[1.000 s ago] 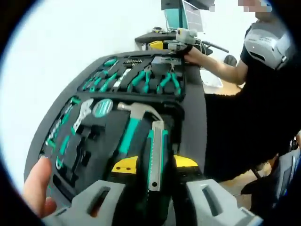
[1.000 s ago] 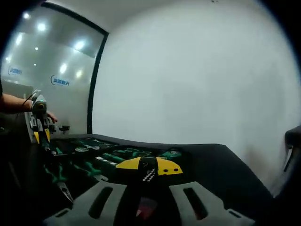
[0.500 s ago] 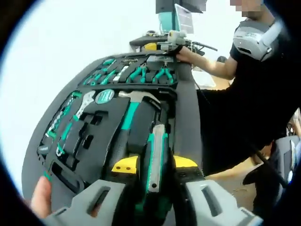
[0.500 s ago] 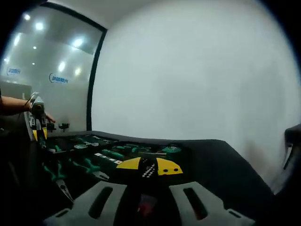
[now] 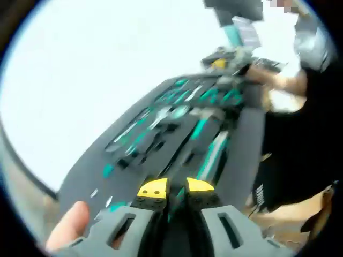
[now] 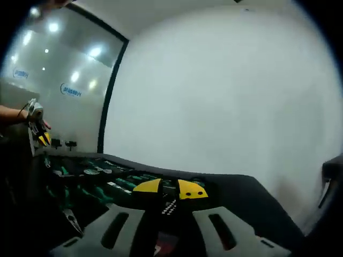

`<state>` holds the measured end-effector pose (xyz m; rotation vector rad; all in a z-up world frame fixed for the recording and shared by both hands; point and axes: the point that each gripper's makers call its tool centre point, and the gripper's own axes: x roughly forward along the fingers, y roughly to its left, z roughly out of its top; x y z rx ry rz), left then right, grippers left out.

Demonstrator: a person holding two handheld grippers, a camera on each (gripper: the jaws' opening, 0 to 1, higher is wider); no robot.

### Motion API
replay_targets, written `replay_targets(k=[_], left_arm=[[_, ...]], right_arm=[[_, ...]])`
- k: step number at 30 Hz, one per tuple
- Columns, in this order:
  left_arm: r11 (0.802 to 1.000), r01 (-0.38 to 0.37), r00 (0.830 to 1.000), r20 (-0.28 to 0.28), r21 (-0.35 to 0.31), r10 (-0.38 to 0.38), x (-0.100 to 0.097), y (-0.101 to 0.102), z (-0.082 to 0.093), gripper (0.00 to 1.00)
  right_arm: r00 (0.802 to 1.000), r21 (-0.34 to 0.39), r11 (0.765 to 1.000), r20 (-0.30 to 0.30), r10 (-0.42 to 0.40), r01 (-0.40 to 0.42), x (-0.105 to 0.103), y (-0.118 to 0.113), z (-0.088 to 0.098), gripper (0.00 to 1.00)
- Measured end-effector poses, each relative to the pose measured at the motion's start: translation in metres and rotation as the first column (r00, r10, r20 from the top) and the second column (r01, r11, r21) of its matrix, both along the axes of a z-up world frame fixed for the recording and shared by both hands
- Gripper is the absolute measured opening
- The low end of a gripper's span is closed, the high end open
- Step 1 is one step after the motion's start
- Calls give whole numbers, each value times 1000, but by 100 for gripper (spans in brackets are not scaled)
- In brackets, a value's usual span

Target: Pick up the tools and put them into their designated positions in the toolbox.

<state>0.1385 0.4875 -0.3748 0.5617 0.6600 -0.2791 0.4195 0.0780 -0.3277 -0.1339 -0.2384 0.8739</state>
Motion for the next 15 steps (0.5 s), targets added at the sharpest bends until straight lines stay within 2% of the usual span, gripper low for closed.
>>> replay_targets(k=[1, 2, 3, 5, 6, 7, 8, 9, 10, 11, 12, 13, 15], left_arm=[[999, -32, 999, -26, -12, 32, -5, 6, -7, 4], [997, -45, 998, -45, -62, 42, -8, 7, -15, 3], [996, -34, 998, -56, -88, 29, -11, 6, -18, 1], [986, -34, 999, -10, -165, 33, -5, 2, -14, 1], [975, -24, 1000, -6, -220, 23, -5, -6, -12, 0], [979, -17, 1000, 2, -202, 18, -1, -3, -11, 0], [983, -39, 998, -59, -178, 28, -6, 0, -20, 0], [983, -28, 996, -93, -181, 12, -8, -5, -27, 0], [974, -45, 998, -44, -222, 36, -3, -10, -23, 0], [973, 31, 999, -24, -230, -37, -1, -22, -23, 0], [973, 66, 997, -13, -220, -71, -1, -26, -22, 0], [975, 80, 996, -9, -207, -84, -3, -28, -20, 0], [986, 71, 995, -65, -154, -82, -15, -21, -17, 0]], right_arm=[[1000, -19, 1000, 10, -2, 2, -1, 2, -1, 8], [999, -69, 998, 38, -2, 5, -3, 7, -4, 8], [999, -85, 996, 45, 0, 4, -2, 9, -6, 8], [997, -127, 992, 69, -21, 30, -2, 10, -6, 9], [992, -163, 985, 120, -27, 46, -5, 12, -4, 9], [989, -187, 981, 146, -15, 42, -11, 15, -2, 9], [987, -205, 978, 161, -3, 37, -17, 19, 0, 9], [988, -199, 979, 157, -4, 36, -21, 21, 3, 9], [988, -199, 979, 157, -1, 33, -25, 24, 7, 9], [988, -197, 980, 153, 5, 26, -28, 27, 11, 9], [991, -173, 985, 134, 24, 0, -35, 34, 18, 9], [991, -169, 985, 124, 41, -19, -40, 40, 22, 9], [988, -155, 983, 102, 115, -99, -59, 62, 33, 9]])
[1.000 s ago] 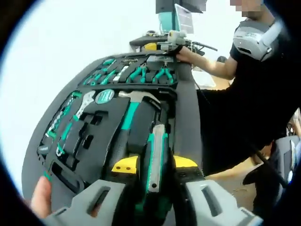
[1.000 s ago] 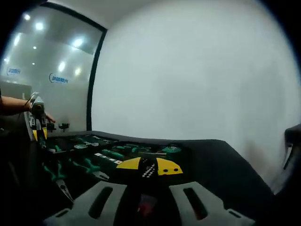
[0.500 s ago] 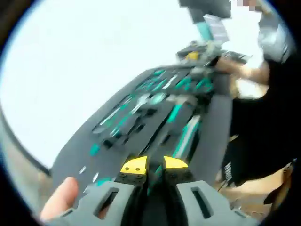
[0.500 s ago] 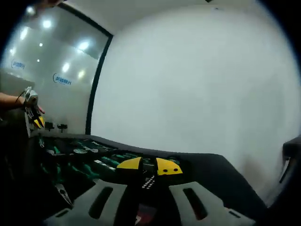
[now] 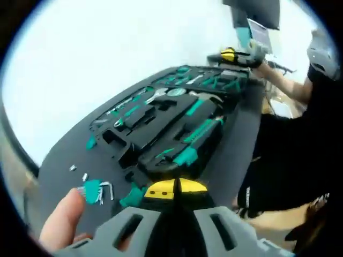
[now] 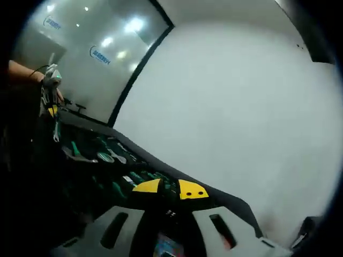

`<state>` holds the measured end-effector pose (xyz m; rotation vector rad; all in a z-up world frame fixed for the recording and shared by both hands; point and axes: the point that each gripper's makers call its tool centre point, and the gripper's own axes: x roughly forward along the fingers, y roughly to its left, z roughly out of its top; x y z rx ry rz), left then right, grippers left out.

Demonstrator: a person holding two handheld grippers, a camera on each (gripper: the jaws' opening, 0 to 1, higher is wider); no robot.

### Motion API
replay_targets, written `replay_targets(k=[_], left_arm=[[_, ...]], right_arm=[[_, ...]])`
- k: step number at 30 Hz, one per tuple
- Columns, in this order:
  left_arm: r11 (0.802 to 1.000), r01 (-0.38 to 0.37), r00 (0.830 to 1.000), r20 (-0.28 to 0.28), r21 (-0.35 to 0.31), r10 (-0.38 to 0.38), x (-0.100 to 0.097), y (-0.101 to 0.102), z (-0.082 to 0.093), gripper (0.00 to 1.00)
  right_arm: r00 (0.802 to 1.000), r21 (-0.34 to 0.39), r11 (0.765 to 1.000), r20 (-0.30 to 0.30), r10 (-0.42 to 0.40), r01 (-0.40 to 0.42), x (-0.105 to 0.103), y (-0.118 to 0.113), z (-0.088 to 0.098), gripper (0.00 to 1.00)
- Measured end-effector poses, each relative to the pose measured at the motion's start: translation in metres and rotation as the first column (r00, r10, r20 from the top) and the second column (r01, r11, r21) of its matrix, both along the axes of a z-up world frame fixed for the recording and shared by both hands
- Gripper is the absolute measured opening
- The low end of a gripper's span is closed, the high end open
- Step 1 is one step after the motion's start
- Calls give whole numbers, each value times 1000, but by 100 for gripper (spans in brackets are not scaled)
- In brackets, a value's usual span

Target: Pick up the tools and put them into their designated positions in the toolbox.

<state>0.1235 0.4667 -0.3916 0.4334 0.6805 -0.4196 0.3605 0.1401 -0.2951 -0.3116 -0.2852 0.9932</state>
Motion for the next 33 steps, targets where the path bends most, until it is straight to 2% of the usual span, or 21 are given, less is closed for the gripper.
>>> replay_targets(k=[1, 4, 7, 8, 9, 10, 11, 12, 13, 15, 16, 17, 18, 21, 22, 23, 27, 30, 31, 32, 33], left_arm=[[1000, -20, 1000, -22, 6, 20, -4, 5, 0, 0], [996, -74, 993, 100, 52, 69, 1, 28, 24, 0], [990, -131, 970, 201, -57, 140, 22, 25, 37, 0], [989, -126, 968, 209, -71, 138, 26, 19, 33, 0], [998, -41, 988, 151, 55, 32, 20, 13, 17, 0], [994, 8, 994, 107, 113, -20, 17, 9, 8, 0], [988, -10, 994, 107, 153, -7, 17, 11, 5, 0], [987, -19, 996, 88, 162, 5, 16, 13, 5, 0], [995, -51, 996, 72, 81, 45, 16, 11, 4, 0], [997, -44, 998, 45, -67, 47, 16, -4, -3, 0], [997, -28, 998, 50, -77, 32, 16, -8, -8, 0], [999, 30, 994, 102, -12, -28, 18, -5, 0, 0], [995, -25, 992, 118, -93, 36, 17, -6, -1, 0], [999, -8, 986, 165, -44, 15, 15, -5, -2, 0], [1000, 18, 984, 176, 20, -21, 15, -4, -1, 0], [997, -38, 989, 142, 65, 29, 12, 5, -2, 0], [998, -45, 976, 212, -39, 52, 25, -18, 18, 0], [996, -26, 993, 116, 81, 16, 21, -21, 1, 0], [993, -28, 995, 96, 117, 17, 20, -18, -4, 0], [997, 4, 990, 144, 81, -15, 25, -26, 2, 0], [996, -11, 992, 124, 86, 0, 23, -23, 0, 0]], right_arm=[[999, 9, 999, -10, 38, -38, -9, 10, 5, 9], [985, 30, 985, -4, 172, -172, -47, 56, 24, 9], [961, 96, 961, -74, 267, -259, -71, 95, 32, 9], [937, 124, 943, -131, 324, -309, -84, 117, 30, 9], [921, 125, 934, -165, 353, -335, -92, 132, 26, 9], [907, 106, 923, -176, 382, -369, -102, 146, 19, 9], [895, 81, 908, -154, 418, -410, -116, 164, 13, 8], [895, 49, 904, -121, 428, -426, -124, 175, 9, 8], [897, 9, 902, -97, 431, -432, -133, 187, 2, 6], [894, -1, 898, -101, 437, -440, -142, 204, -7, 6], [892, -9, 897, -109, 438, -441, -144, 210, -12, 6], [892, -23, 899, -142, 430, -437, -145, 217, -21, 6], [884, -25, 897, -180, 431, -442, -147, 221, -27, 6], [851, -23, 877, -256, 459, -480, -159, 233, -41, 6], [845, -58, 872, -287, 452, -486, -164, 234, -49, 5], [835, -70, 866, -313, 452, -495, -168, 236, -53, 3], [779, -25, 853, -424, 462, -520, -180, 250, -52, 0], [784, -77, 839, -411, 465, -539, -193, 259, -57, 0], [809, -128, 840, -381, 449, -527, -194, 260, -64, 0], [834, -184, 845, -359, 419, -503, -190, 261, -73, 0], [849, -252, 831, -345, 401, -496, -190, 262, -86, 0]])
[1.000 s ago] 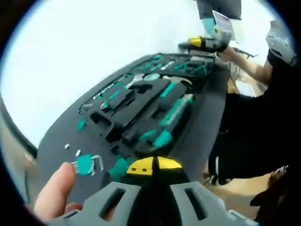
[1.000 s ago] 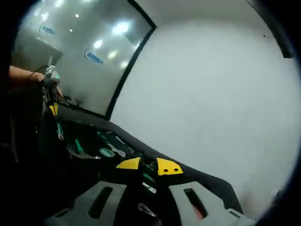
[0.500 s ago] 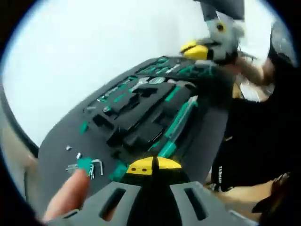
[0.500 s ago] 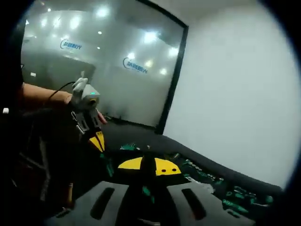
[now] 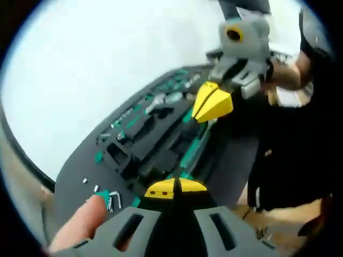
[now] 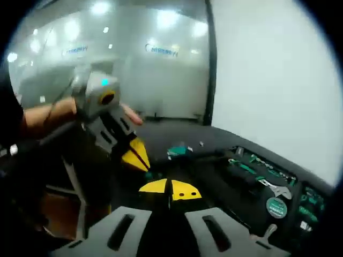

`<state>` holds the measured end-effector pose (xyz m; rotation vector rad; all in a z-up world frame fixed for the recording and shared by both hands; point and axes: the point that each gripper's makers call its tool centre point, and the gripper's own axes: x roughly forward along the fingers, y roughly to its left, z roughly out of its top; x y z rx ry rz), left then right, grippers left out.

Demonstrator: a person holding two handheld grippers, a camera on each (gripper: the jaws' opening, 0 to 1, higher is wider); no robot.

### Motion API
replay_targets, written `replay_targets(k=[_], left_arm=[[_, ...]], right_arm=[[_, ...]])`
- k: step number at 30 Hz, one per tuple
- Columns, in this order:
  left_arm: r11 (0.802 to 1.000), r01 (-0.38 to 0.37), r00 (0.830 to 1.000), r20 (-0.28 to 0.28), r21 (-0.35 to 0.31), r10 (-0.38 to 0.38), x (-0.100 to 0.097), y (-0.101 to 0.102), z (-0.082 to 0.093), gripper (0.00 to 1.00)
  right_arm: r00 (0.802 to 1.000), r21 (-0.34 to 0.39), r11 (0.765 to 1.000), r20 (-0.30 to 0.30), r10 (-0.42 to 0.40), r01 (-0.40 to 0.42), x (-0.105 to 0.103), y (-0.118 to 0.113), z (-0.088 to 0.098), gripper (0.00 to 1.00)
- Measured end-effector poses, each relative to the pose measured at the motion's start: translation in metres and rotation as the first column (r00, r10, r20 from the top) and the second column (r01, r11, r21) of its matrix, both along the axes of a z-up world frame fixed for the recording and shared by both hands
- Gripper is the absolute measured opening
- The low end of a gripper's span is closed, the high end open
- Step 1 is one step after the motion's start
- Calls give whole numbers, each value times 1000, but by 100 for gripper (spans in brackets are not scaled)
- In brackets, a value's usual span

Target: Pick up the tools and put them into their designated positions in the toolbox.

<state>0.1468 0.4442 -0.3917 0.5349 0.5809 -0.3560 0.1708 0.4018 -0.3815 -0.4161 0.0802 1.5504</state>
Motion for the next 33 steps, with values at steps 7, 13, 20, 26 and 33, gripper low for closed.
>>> replay_targets(k=[7, 13, 20, 26, 33], left_arm=[[994, -30, 999, 31, -105, 34, 7, -2, 15, 0], [999, 11, 1000, 19, -51, -10, 7, -8, -1, 0], [999, 40, 998, -52, -2, -40, -2, -13, -7, 0], [999, 37, 998, -43, 5, -37, 6, -15, -8, 0], [960, -102, 980, 137, -259, 141, 13, -8, 24, 0]], right_arm=[[995, -38, 997, 67, 69, -66, -10, 0, -2, 0], [992, -34, 992, -50, 117, -119, -6, -2, -6, 0], [993, -82, 990, 32, 114, -111, -7, -4, -13, 0], [981, -14, 984, -83, 176, -178, -15, -2, -11, 0], [946, 84, 990, -312, -84, 115, 65, -59, 34, 0]])
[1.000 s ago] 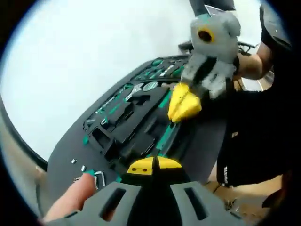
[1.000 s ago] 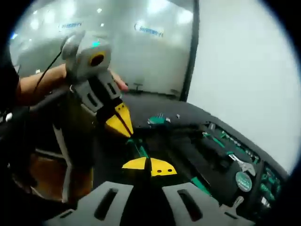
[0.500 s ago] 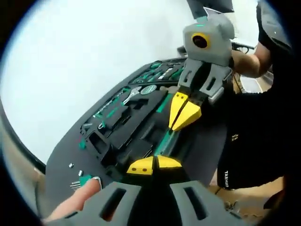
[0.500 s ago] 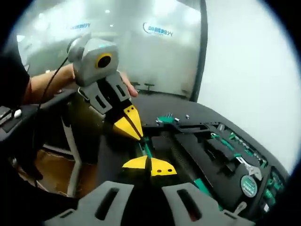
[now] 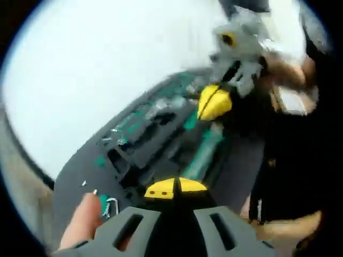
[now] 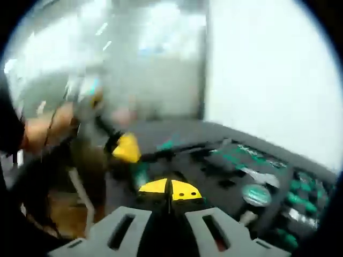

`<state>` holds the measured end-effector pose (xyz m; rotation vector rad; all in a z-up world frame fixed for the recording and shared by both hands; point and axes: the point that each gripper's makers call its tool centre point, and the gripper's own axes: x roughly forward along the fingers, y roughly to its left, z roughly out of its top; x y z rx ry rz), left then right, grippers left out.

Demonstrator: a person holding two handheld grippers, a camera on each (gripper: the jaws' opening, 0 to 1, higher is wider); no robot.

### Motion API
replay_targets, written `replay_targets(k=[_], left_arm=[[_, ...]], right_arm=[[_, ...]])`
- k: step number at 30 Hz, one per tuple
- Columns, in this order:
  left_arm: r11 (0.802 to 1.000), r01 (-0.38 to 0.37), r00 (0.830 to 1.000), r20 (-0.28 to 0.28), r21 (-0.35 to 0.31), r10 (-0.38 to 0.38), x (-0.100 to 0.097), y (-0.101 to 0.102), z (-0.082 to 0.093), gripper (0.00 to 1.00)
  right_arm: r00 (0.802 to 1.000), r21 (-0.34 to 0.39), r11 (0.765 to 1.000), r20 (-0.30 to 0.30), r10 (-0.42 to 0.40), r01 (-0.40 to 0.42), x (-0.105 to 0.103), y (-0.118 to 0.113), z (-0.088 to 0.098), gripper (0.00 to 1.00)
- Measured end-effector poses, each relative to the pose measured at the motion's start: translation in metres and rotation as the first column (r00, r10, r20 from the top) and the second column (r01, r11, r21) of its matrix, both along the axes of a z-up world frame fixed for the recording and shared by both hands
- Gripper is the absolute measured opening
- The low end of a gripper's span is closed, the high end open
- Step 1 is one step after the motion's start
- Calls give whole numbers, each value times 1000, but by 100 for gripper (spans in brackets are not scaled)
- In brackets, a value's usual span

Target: Pick up the tools and put them into their designated positions in the toolbox.

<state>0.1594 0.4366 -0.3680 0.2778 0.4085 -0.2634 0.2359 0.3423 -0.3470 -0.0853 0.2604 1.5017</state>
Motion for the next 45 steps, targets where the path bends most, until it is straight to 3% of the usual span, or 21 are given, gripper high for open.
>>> replay_targets(k=[5, 7, 8, 9, 11, 12, 13, 14, 15, 17, 21, 22, 24, 26, 28, 29, 33, 36, 38, 41, 45], left_arm=[[986, -79, 995, 66, 150, 70, 13, 25, 2, 1], [952, -307, 931, 210, 12, 297, 21, 69, 28, 2], [892, -446, 853, 265, -79, 450, 17, 102, 38, 5], [870, -483, 827, 274, -101, 491, 14, 112, 39, 8], [791, -592, 753, 245, -151, 611, -2, 145, 29, 12], [749, -647, 721, 204, -145, 662, -10, 159, 17, 14], [712, -683, 690, 176, -164, 703, -15, 167, 8, 16], [686, -699, 670, 150, -200, 727, -15, 172, -2, 16], [668, -711, 658, 126, -221, 742, -15, 175, -9, 17], [627, -734, 628, 89, -262, 773, -10, 176, -23, 18], [622, -748, 629, 54, -230, 776, 8, 183, -38, 31], [600, -763, 609, 42, -242, 792, 10, 189, -37, 29], [593, -778, 599, 38, -208, 800, 13, 196, -36, 20], [601, -784, 598, 72, -153, 798, 16, 204, -31, 10], [657, -752, 658, 4, -59, 753, 23, 199, -46, 1], [703, -711, 697, -129, 2, 705, 22, 187, -67, 0], [742, -669, 733, -131, 41, 668, 28, 186, -61, 0], [774, -624, 742, -230, 106, 630, 25, 180, -58, 0], [708, -699, 686, -183, 100, 704, 30, 195, -40, 0], [763, -619, 780, 25, 186, 626, 63, 208, -10, 5], [804, -543, 805, -120, 245, 580, 85, 215, -37, 11]], right_arm=[[973, -43, 996, 216, 84, -76, -22, 6, -10, 0], [931, 26, 1000, 365, -18, 9, -10, 1, 6, 1], [894, 152, 986, 430, -127, 67, 2, -13, 32, 1], [861, 277, 957, 465, -208, 82, 7, -28, 55, 1], [689, 419, 898, 611, -390, 137, 28, -76, 89, 1], [533, 415, 883, 707, -465, 219, 51, -103, 93, 1], [487, 413, 877, 730, -479, 245, 59, -111, 93, 1], [384, 408, 855, 770, -510, 319, 79, -137, 94, 1], [370, 409, 842, 766, -526, 352, 92, -149, 91, 1], [398, 447, 793, 695, -599, 413, 119, -183, 87, 1], [302, 407, 713, 703, -644, 572, 170, -241, 63, 1], [276, 419, 696, 704, -654, 583, 176, -252, 59, 1], [266, 418, 669, 688, -675, 614, 183, -265, 52, 1], [305, 435, 652, 632, -712, 621, 185, -270, 54, 1], [315, 488, 636, 586, -747, 598, 185, -272, 62, 1], [333, 464, 643, 586, -739, 610, 190, -271, 57, 1], [401, 405, 662, 560, -725, 631, 197, -269, 42, 1], [414, 418, 658, 537, -735, 626, 196, -269, 43, 1], [413, 414, 657, 538, -735, 630, 197, -270, 43, 1], [413, 415, 659, 540, -733, 627, 195, -270, 43, 1], [418, 408, 664, 542, -729, 627, 195, -270, 42, 2]])
